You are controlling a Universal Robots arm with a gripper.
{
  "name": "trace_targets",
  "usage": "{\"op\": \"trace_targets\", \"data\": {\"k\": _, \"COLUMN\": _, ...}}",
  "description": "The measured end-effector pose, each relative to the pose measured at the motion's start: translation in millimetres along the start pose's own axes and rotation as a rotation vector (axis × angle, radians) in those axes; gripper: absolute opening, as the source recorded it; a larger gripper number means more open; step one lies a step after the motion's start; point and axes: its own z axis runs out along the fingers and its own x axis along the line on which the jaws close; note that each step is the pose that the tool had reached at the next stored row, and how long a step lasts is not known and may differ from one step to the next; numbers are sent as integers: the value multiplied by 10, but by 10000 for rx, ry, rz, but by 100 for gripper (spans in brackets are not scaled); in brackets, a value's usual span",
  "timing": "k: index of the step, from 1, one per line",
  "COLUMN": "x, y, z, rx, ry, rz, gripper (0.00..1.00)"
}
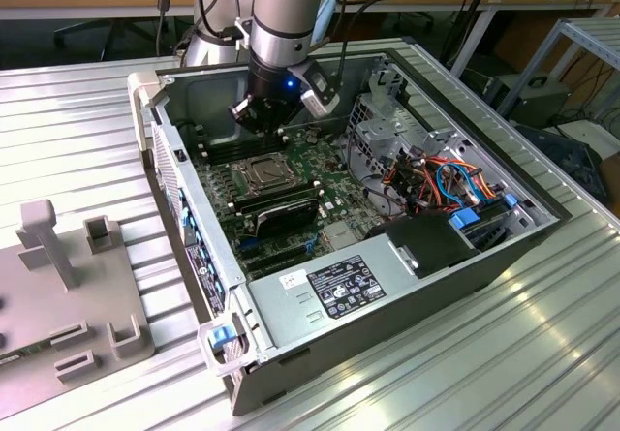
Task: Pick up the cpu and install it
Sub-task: 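Install the first cpu locking lever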
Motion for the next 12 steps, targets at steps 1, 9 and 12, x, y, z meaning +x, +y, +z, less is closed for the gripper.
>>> {"op": "trace_targets", "data": {"k": 1, "x": 0, "y": -4, "z": -1, "rx": 7, "ry": 1, "rz": -1, "gripper": 11}}
{"op": "trace_targets", "data": {"k": 9, "x": 7, "y": -70, "z": -7, "rx": 133, "ry": 14, "rz": -7, "gripper": 11}}
{"op": "trace_targets", "data": {"k": 12, "x": 12, "y": -115, "z": -11, "rx": 228, "ry": 23, "rz": -11, "gripper": 11}}
